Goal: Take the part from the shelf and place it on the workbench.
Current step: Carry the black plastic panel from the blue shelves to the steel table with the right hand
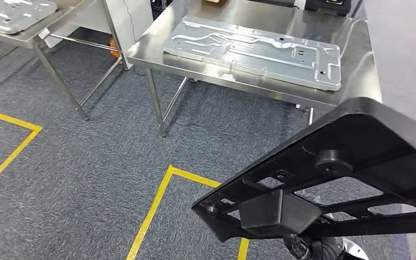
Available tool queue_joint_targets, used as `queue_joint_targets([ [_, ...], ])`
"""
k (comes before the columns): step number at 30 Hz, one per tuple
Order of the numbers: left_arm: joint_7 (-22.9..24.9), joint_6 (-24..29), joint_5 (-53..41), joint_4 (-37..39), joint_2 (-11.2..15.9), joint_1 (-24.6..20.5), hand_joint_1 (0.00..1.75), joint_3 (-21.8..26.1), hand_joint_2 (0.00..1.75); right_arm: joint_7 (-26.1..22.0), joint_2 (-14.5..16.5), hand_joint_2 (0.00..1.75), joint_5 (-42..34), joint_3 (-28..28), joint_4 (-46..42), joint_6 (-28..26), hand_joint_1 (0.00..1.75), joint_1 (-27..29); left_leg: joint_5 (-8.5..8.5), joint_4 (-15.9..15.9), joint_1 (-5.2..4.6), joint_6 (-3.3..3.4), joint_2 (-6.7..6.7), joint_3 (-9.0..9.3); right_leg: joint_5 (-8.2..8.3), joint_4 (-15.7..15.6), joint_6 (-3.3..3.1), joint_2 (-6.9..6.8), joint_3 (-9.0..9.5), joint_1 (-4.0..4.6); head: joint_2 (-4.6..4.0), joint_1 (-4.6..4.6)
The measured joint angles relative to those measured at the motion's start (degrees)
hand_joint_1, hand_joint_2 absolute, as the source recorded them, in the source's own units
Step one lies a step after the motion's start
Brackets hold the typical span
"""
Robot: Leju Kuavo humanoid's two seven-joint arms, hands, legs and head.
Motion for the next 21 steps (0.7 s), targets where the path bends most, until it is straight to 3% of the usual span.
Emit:
queue_joint_targets([
  [2, 0.00, -0.03, -0.31, 0.00, 0.01, -0.25, 0.00, 0.00, 1.75, -0.18, -0.01, 1.75, 0.78, -0.01, -0.02, -0.50, 1.75, -0.06, 3.34, -6.96, -0.08, 0.44, -0.37, 2.67, -0.59, 0.32, 0.43, 0.53, 0.39, 0.17, 0.00, 0.01],
  [3, 0.00, -0.03, -0.42, 0.00, 0.01, -0.34, 0.00, 0.01, 1.75, -0.24, -0.02, 1.75, 0.98, -0.01, -0.04, -0.62, 1.75, -0.10, 3.82, -8.78, -0.15, 0.76, -0.54, 3.37, -0.78, 0.47, 0.64, 0.66, 0.36, 0.21, 0.00, 0.01],
  [7, -0.02, -0.08, -0.75, -0.01, -0.11, -0.39, 0.00, 0.05, 1.75, -0.28, -0.10, 1.75, 0.58, -0.06, -0.08, -0.49, 1.75, -0.15, 3.89, -9.68, 0.01, 2.05, -0.18, 3.64, -1.67, 1.72, 1.49, 0.39, -0.36, 0.20, 0.00, 0.04],
  [9, -0.08, -0.14, -0.79, -0.03, -0.16, -0.34, 0.00, 0.08, 1.75, -0.24, -0.22, 1.75, 0.13, -0.11, -0.08, -0.23, 1.75, -0.30, 3.92, -9.80, 0.28, 2.42, 0.44, 3.67, -4.47, 6.53, 2.52, -0.92, -2.62, -0.26, 0.00, 0.07],
  [11, -0.18, -0.20, -0.80, -0.04, -0.10, -0.19, 0.00, 0.14, 1.75, -0.15, -0.26, 1.75, -0.08, -0.08, 0.00, -0.11, 1.75, -0.39, 3.74, -9.74, 0.31, 2.52, 1.22, 3.64, -7.95, 14.42, 3.50, -1.90, -6.84, -1.10, 0.00, 0.08],
  [12, -0.25, -0.23, -0.80, -0.04, -0.10, -0.14, 0.00, 0.18, 1.75, -0.08, -0.27, 1.75, -0.18, -0.07, 0.07, -0.09, 1.75, -0.37, 3.61, -9.71, 0.32, 2.50, 1.71, 3.68, -8.60, 17.18, 3.79, -2.11, -8.45, -1.47, 0.00, 0.08],
  [13, -0.33, -0.26, -0.79, -0.04, -0.10, -0.13, 0.00, 0.24, 1.75, -0.01, -0.28, 1.75, -0.28, -0.05, 0.12, -0.07, 1.75, -0.37, 3.44, -9.68, 0.32, 2.43, 2.24, 3.80, -8.12, 18.01, 3.97, -2.28, -9.14, -1.76, 0.00, 0.08],
  [14, -0.39, -0.28, -0.77, -0.04, -0.10, -0.15, 0.00, 0.30, 1.75, 0.05, -0.28, 1.75, -0.36, -0.04, 0.16, -0.06, 1.75, -0.37, 3.25, -9.68, 0.34, 2.33, 2.76, 4.03, -6.47, 16.31, 4.00, -2.50, -8.54, -1.95, 0.00, 0.08],
  [16, -0.45, -0.28, -0.69, -0.04, -0.11, -0.22, 0.00, 0.43, 1.75, 0.14, -0.31, 1.75, -0.42, -0.05, 0.16, -0.06, 1.75, -0.43, 2.87, -9.80, 0.37, 2.04, 3.65, 4.66, -2.04, 8.13, 3.60, -3.84, -4.75, -1.90, 0.00, 0.08],
  [17, -0.46, -0.28, -0.66, -0.04, -0.15, -0.28, 0.00, 0.54, 1.75, 0.15, -0.33, 1.75, -0.22, -0.06, 0.15, -0.13, 1.75, -0.48, 2.70, -9.91, 0.36, 1.79, 4.00, 4.93, -0.64, 4.42, 3.28, -4.58, -2.94, -1.65, 0.00, 0.08],
  [19, -0.51, -0.29, -0.63, -0.04, -0.20, -0.46, 0.00, 0.89, 1.75, 0.01, -0.42, 1.75, 0.74, -0.07, 0.11, -0.47, 1.75, -0.59, 2.48, -10.16, 0.42, 1.18, 4.59, 5.26, -0.06, 1.07, 2.60, -5.23, -1.45, -1.05, 0.00, 0.07],
  [21, -0.61, -0.42, -0.63, -0.04, -0.23, -0.70, 0.00, 1.26, 1.75, -0.15, -0.53, 1.75, 1.84, -0.07, 0.00, -0.79, 1.75, -0.63, 2.41, -10.65, 0.41, 0.47, 5.09, 5.74, 0.06, 0.44, 1.97, -4.48, -1.24, -0.85, 0.00, 0.06],
])
